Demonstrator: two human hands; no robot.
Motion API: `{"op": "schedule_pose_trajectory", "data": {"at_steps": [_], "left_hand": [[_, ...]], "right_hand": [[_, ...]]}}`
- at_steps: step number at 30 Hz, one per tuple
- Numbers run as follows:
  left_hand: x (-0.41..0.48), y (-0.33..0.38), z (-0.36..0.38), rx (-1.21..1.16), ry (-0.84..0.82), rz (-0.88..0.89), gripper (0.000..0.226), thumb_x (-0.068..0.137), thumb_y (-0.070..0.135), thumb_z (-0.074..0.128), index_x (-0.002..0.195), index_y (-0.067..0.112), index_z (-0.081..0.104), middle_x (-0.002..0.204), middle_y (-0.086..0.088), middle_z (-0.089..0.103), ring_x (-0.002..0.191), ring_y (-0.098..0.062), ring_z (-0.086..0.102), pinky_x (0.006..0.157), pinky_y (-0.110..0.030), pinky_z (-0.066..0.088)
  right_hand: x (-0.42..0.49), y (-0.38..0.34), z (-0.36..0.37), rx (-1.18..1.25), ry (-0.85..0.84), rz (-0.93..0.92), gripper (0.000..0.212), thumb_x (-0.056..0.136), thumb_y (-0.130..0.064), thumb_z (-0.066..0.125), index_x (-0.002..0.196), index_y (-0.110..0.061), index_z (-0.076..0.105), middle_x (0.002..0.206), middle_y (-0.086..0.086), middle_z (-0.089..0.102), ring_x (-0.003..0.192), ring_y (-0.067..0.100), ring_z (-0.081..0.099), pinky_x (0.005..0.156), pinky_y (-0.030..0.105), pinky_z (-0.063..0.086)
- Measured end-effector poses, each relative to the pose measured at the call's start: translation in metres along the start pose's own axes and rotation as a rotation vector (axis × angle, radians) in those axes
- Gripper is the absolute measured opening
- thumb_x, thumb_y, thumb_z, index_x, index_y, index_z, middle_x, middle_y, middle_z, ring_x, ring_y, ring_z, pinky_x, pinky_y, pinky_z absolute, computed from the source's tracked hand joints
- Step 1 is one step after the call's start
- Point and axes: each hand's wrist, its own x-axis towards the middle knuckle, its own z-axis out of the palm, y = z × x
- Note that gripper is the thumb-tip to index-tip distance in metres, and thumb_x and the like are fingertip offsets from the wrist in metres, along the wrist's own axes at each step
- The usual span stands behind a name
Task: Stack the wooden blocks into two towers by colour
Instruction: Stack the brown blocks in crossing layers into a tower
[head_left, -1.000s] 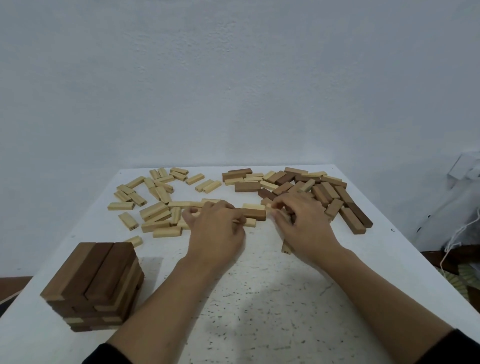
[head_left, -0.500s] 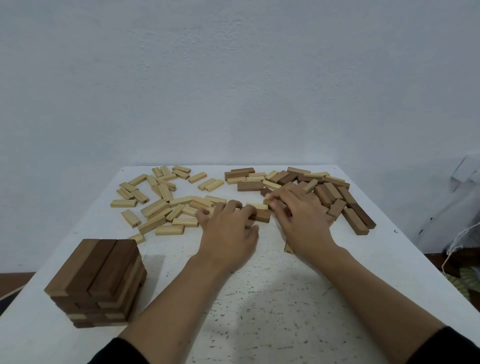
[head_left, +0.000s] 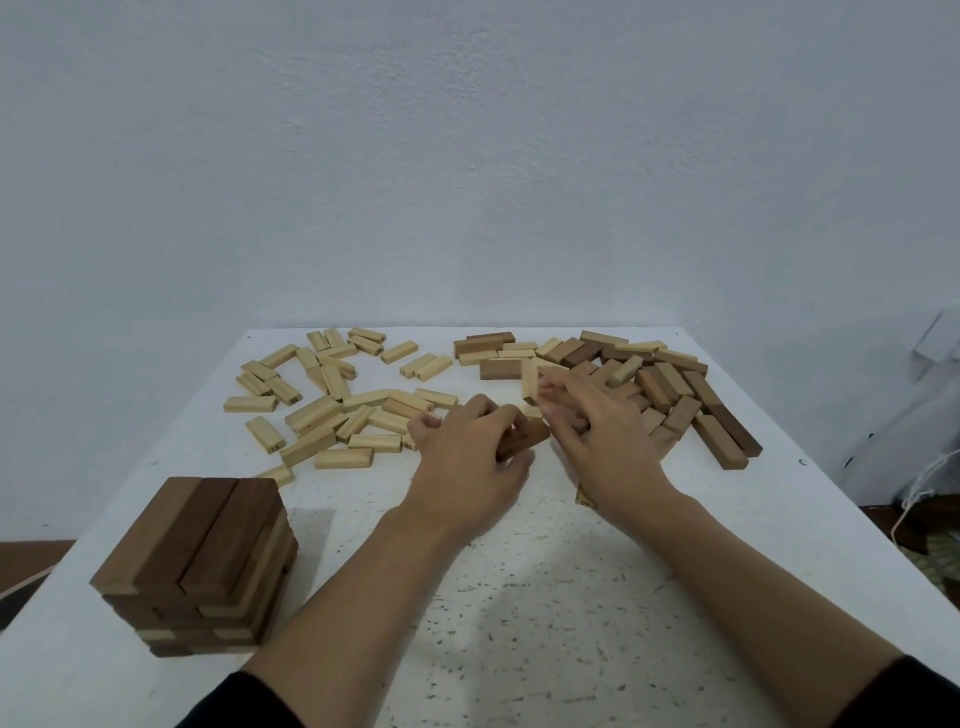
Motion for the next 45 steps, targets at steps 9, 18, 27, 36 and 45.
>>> {"op": "schedule_pose_trajectory", "data": {"at_steps": [9,18,27,36,45], "left_hand": [[-0.003,0.002,-0.001,-0.099,-0.016,0.018,0.021,0.088,0.02,0.062,0.092,0.041,0.062,0.097,0.016,0.05,0.099,0.004,0.048,0.089,-0.033,0.016],[0.0,0.007,-0.01,-0.209,0.122,0.094,0.013,0.084,0.034,0.062,0.091,0.033,0.073,0.092,0.013,0.061,0.082,-0.003,0.059,0.094,-0.051,0.043],[-0.008,-0.004,-0.023,-0.185,-0.227,0.136,0.024,0.076,0.057,0.069,0.092,0.04,0.076,0.101,0.018,0.056,0.088,-0.007,0.06,0.093,-0.045,0.049],[-0.009,-0.013,-0.022,-0.092,-0.181,0.1,0.064,0.075,0.078,0.068,0.131,0.048,0.059,0.109,0.024,0.05,0.11,0.012,0.038,0.093,-0.035,0.026],[-0.007,-0.003,-0.017,0.012,-0.164,0.125,0.033,0.094,0.064,0.054,0.119,0.048,0.069,0.11,0.019,0.046,0.112,-0.003,0.039,0.091,-0.038,0.015]], "right_hand": [[-0.002,0.01,-0.007,-0.288,-0.007,0.074,0.011,0.098,-0.021,0.061,0.1,-0.031,0.066,0.1,-0.021,0.058,0.1,0.006,0.053,0.085,0.041,0.044],[-0.005,0.003,-0.006,-0.548,-0.095,0.08,0.009,0.091,-0.022,0.065,0.098,-0.027,0.068,0.095,-0.011,0.063,0.104,0.018,0.049,0.077,0.037,0.023],[-0.008,-0.011,-0.009,-0.592,-0.128,0.113,0.025,0.097,-0.044,0.057,0.086,-0.03,0.073,0.088,-0.01,0.058,0.091,0.015,0.049,0.078,0.035,0.019],[-0.015,-0.019,-0.019,-0.268,-0.294,0.118,0.022,0.089,-0.029,0.055,0.086,-0.038,0.074,0.085,-0.025,0.065,0.102,0.006,0.049,0.096,0.047,0.039],[-0.004,0.006,-0.08,-0.111,-0.479,0.155,0.026,0.081,-0.017,0.079,0.092,-0.04,0.075,0.094,-0.013,0.066,0.106,0.004,0.053,0.093,0.025,0.041]]}}
